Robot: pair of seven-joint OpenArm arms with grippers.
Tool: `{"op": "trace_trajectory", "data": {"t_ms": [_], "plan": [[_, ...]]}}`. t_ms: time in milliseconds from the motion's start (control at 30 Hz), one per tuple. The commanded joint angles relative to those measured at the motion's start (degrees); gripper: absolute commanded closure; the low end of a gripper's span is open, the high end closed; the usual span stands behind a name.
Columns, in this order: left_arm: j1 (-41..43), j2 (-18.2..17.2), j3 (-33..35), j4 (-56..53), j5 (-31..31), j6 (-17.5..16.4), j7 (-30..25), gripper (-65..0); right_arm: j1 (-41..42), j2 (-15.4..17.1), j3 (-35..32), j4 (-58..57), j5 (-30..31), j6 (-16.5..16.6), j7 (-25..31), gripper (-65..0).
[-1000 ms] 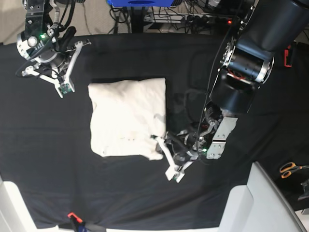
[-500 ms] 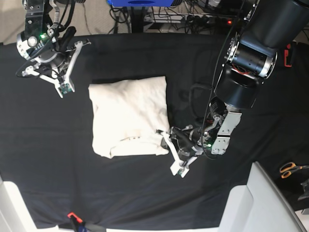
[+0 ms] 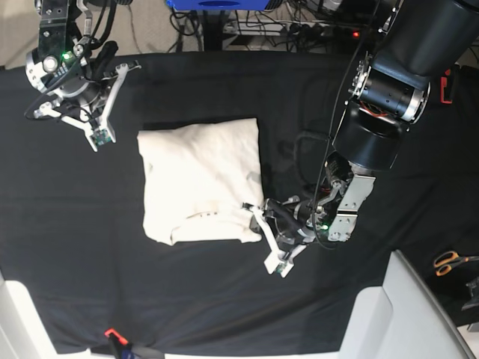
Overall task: Fold the T-shirt properly
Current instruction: 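Move both grippers to the shirt's opposite edge corners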
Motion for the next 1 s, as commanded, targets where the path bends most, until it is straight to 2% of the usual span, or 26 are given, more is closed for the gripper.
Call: {"op": "trace_trajectory", "data": {"t_ms": [0,133,300,433,467,533,600,633,667,733,833,967], "plan": [[-1.9,0.0,-0.3,1.2,-0.2,0.0,-1.1,-10.0,0.0,0.2,0.0,1.1,-0.2,0.0,0.6,0.0],[-1.7,0.0,-0.3,4.2,-0.2,0.0,-1.1,-25.7,0.0,0.2,-0.1,1.1,-0.2,0.0,0.6,0.0],[-2.6,-0.8,-0.4,7.5,-0.2,0.1,-1.0,-41.1,0.0,0.2,-0.1,1.1,-0.2,0.0,0.6,0.0],[-3.0,-1.9,-1.0,12.1,-0.7,0.1,-0.6,-43.4,0.0,0.2,-0.1,1.1,-0.2,0.0,0.6,0.0],[-2.4,-2.2,-2.3,15.1,-0.7,0.1,0.5,-43.4,0.0,0.2,-0.1,1.1,-0.2,0.0,0.6,0.0],[0.2,-2.2,-5.9,21.5,-0.7,0.1,6.3,-43.1,0.0,0.2,-0.1,1.1,-0.2,0.0,0.6,0.0],[3.8,-1.9,-9.2,29.6,-0.6,0.1,11.8,-39.7,0.1,0.2,-0.1,1.1,-0.2,0.0,0.6,0.0],[6.8,-1.5,-10.1,34.0,-0.2,0.1,13.4,-33.4,0.1,0.2,-0.1,1.1,-0.2,0.0,0.7,0.0],[9.2,-1.4,-10.7,37.2,-0.2,0.1,13.6,-25.0,0.2,0.2,-0.1,1.1,-0.2,0.0,0.7,0.0],[14.0,-1.5,-10.7,42.2,-0.2,0.1,13.6,-1.6,0.3,0.2,-0.1,1.1,-0.2,0.0,0.7,0.0],[20.0,-1.5,-10.7,45.8,-0.1,0.1,12.4,0.0,0.5,0.2,-0.6,1.1,-0.2,0.1,0.8,0.0],[27.6,-1.6,-10.2,45.6,-0.1,-0.1,3.2,0.0,0.5,0.6,-6.6,1.1,-0.2,0.1,4.3,0.0]]}}
